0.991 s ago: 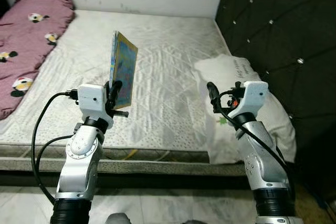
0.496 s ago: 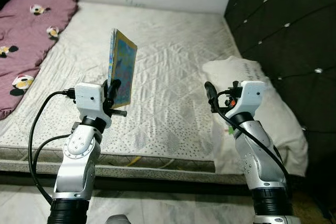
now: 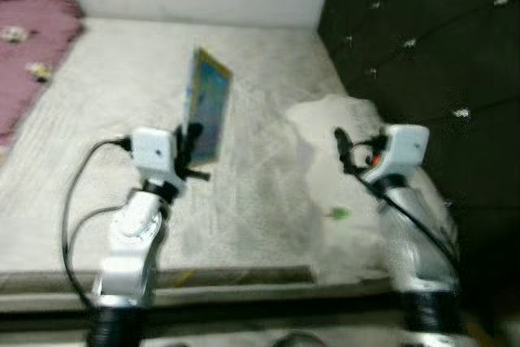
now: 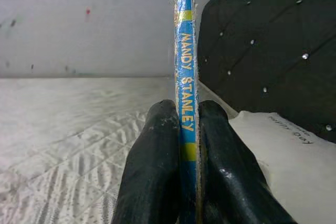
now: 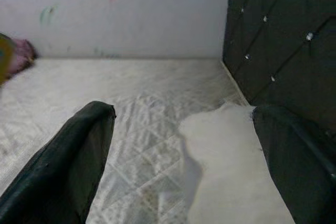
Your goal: Clean up the room
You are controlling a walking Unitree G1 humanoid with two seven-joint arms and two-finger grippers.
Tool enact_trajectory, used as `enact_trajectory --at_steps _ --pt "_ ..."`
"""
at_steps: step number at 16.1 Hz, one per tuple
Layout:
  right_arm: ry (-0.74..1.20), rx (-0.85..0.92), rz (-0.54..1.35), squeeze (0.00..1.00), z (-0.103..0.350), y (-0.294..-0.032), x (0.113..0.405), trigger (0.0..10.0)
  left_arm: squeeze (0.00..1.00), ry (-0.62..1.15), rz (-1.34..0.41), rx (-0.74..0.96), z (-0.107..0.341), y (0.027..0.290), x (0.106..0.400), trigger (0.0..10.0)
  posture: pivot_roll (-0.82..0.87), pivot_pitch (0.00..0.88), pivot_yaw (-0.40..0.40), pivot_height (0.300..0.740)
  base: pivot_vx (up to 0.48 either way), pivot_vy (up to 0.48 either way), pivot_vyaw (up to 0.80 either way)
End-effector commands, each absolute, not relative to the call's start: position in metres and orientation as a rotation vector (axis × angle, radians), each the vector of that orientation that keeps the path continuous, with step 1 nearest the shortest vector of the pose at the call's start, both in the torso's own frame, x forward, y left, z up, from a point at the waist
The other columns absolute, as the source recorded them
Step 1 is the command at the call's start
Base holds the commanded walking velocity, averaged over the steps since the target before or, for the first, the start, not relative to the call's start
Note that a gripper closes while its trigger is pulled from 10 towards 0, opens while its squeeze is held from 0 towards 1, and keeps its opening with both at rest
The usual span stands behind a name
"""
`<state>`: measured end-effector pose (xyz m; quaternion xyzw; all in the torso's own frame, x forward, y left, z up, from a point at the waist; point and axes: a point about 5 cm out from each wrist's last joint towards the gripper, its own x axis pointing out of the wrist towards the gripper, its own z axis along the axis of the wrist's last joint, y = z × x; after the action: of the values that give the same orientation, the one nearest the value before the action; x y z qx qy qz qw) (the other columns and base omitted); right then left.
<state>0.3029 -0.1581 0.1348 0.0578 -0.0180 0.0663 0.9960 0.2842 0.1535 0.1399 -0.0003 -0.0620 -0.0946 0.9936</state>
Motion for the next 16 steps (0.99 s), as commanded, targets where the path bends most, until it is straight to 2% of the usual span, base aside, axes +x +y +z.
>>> enact_trajectory --at_steps 1,6,13,16 --pt "-0.031 0.108 0.134 0.0 0.1345 -0.1583 0.3019 10.0 0.0 -0.167 -0.152 0.009 0.1485 0.1608 0.283 10.0 -0.01 0.0 -0.068 0.74 0.0 0.0 -0.53" --pt "-0.029 0.105 0.135 0.0 0.1337 -0.1582 0.3011 10.0 0.0 -0.161 -0.142 0.012 0.148 0.1609 0.2829 10.0 -0.01 0.0 -0.069 0.74 0.0 0.0 0.0" --pt "-0.028 0.103 0.129 0.0 0.1336 -0.1587 0.3006 10.0 0.0 -0.159 -0.144 0.003 0.1484 0.16 0.2829 10.0 -0.01 0.0 -0.069 0.74 0.0 -0.399 0.0" --pt "-0.028 0.103 0.129 0.0 0.1333 -0.1588 0.2996 10.0 0.0 -0.16 -0.137 -0.024 0.1476 0.1601 0.2818 10.0 -0.01 0.0 -0.068 0.74 0.0 0.0 0.0"
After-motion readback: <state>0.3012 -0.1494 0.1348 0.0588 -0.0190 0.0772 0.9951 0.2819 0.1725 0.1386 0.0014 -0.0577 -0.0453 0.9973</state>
